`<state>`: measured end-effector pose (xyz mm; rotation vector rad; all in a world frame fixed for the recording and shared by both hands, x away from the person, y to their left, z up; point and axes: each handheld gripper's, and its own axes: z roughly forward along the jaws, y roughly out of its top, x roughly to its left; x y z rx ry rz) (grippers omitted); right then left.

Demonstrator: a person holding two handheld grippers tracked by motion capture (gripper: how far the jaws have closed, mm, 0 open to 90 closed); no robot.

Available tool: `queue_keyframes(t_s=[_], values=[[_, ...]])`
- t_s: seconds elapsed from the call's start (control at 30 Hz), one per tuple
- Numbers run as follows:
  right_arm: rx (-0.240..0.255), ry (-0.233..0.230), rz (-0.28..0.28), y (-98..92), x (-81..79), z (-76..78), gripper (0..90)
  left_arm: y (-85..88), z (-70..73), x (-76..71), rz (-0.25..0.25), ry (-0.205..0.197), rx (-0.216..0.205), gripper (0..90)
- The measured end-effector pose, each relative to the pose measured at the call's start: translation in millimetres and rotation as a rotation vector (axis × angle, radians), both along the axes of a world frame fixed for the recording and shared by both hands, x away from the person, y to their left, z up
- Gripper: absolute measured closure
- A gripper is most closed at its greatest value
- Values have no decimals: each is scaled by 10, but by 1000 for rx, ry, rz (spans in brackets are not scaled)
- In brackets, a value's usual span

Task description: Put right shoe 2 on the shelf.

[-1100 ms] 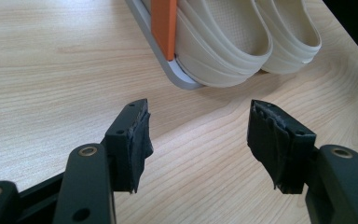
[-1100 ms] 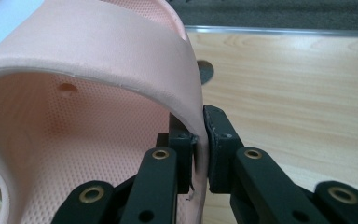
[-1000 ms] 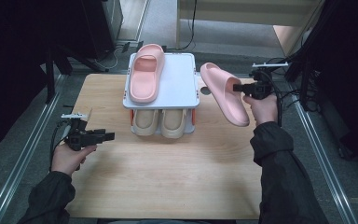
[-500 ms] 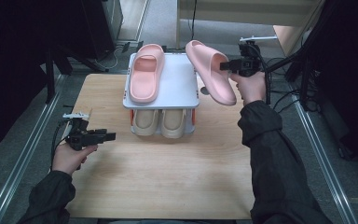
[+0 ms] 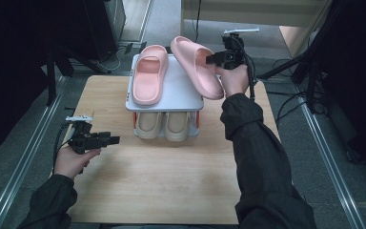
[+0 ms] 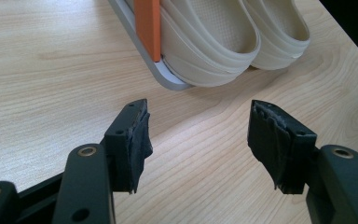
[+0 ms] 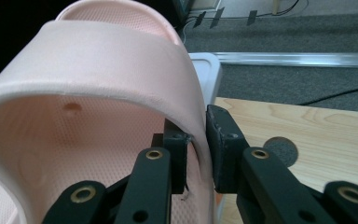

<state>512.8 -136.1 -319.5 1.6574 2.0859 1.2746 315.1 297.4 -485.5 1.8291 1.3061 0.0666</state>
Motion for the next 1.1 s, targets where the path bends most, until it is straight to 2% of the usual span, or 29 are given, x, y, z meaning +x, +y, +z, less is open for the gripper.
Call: queue_keyframes(t_s=[0.13,0.23,0.37,0.47,0.6,0.67,0.8,1.0,1.07,1.1], values=[[-11,14,3,124,32,-60,792,2,1,1,-1,-1,-2,388],[-29,29,-15,177,50,-104,792,5,4,1,0,-3,-4,388],[-56,23,-32,205,58,-132,763,-1,3,2,-2,-4,-5,388],[-59,41,-11,242,52,-161,745,3,24,-6,-9,-13,2,388],[-43,26,20,243,21,-217,705,12,38,-9,-3,-20,-2,389],[-58,11,32,247,0,-224,691,11,36,-7,-2,-19,0,389],[-71,14,69,235,-34,-199,630,3,38,-7,-7,-19,3,389],[-33,-19,126,128,-142,-54,639,35,66,-22,6,-31,-1,388],[-18,-39,131,76,-184,-2,693,45,65,-18,6,-32,2,388],[-13,-51,136,38,-207,23,766,46,64,-17,5,-32,2,388]])
